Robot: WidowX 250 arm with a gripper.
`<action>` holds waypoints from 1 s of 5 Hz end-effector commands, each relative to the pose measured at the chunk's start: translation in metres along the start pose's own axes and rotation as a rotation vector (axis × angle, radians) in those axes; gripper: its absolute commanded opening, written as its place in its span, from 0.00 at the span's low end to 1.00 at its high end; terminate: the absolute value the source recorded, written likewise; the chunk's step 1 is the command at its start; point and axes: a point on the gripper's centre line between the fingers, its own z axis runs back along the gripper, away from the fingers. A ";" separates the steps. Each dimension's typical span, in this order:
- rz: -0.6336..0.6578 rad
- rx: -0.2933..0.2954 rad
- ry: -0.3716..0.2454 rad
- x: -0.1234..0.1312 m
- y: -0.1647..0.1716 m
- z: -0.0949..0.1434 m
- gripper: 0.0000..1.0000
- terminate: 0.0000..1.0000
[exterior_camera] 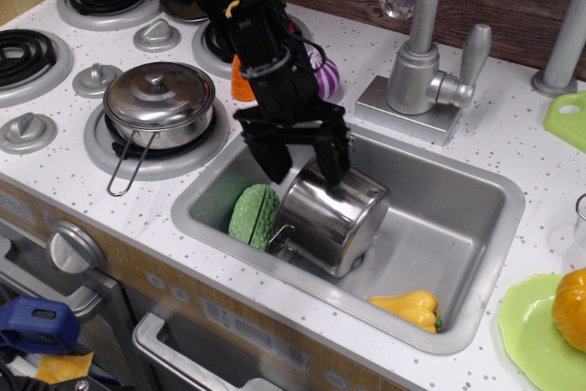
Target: Flip pot upright in sink
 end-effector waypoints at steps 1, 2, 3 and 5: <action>0.002 -0.132 -0.104 0.009 -0.006 0.015 1.00 0.00; 0.029 -0.209 -0.154 0.009 -0.013 0.007 1.00 0.00; 0.055 -0.267 -0.182 0.011 -0.017 0.006 1.00 0.00; 0.124 -0.386 -0.182 0.013 -0.021 0.007 1.00 0.00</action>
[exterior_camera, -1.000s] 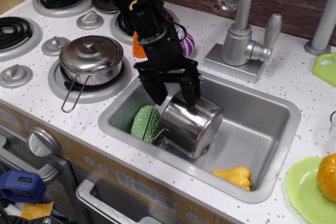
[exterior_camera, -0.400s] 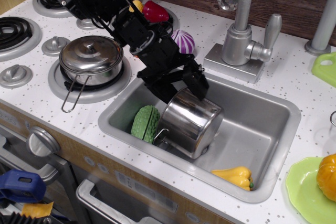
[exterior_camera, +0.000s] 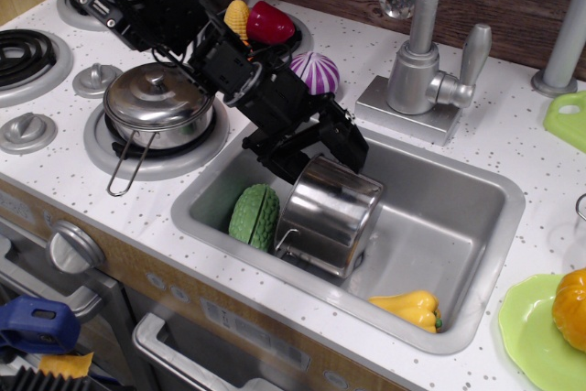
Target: Flip pot upright in sink
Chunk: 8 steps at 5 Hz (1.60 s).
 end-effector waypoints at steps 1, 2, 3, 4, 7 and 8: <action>-0.008 -0.017 -0.029 0.011 -0.009 0.010 0.00 0.00; -0.011 -0.028 -0.033 0.013 -0.010 0.011 0.00 0.00; -0.015 -0.023 -0.051 0.014 -0.009 0.010 0.00 0.00; -0.028 0.014 -0.074 0.012 -0.009 0.008 0.00 0.00; -0.015 0.265 -0.152 0.011 -0.043 -0.016 1.00 0.00; -0.039 0.372 -0.144 0.011 -0.048 -0.019 0.00 0.00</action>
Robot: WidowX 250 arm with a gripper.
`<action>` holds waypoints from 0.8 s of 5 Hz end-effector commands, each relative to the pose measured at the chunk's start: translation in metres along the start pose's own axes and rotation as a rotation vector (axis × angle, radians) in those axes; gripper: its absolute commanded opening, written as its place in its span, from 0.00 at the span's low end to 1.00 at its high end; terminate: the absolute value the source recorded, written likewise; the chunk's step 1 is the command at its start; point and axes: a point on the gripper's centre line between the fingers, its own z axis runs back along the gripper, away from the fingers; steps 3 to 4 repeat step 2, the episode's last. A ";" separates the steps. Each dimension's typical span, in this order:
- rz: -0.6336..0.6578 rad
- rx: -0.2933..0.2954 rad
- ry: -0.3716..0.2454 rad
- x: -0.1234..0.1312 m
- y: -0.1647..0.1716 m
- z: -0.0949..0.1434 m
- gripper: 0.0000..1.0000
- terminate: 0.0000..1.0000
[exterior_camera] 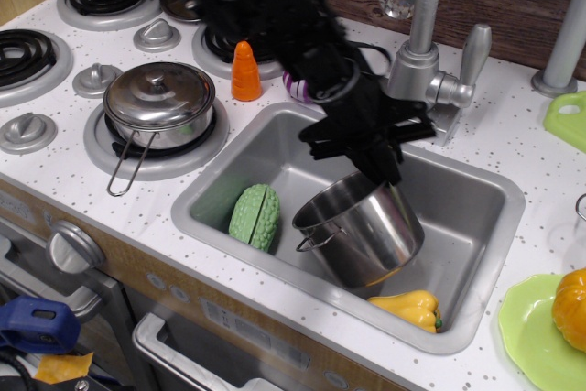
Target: Flip pot upright in sink
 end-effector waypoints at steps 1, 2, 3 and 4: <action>-0.066 0.157 -0.052 0.009 -0.016 0.009 0.00 0.00; -0.133 0.311 -0.054 0.007 -0.017 0.004 0.00 1.00; -0.133 0.311 -0.054 0.007 -0.017 0.004 0.00 1.00; -0.133 0.311 -0.054 0.007 -0.017 0.004 0.00 1.00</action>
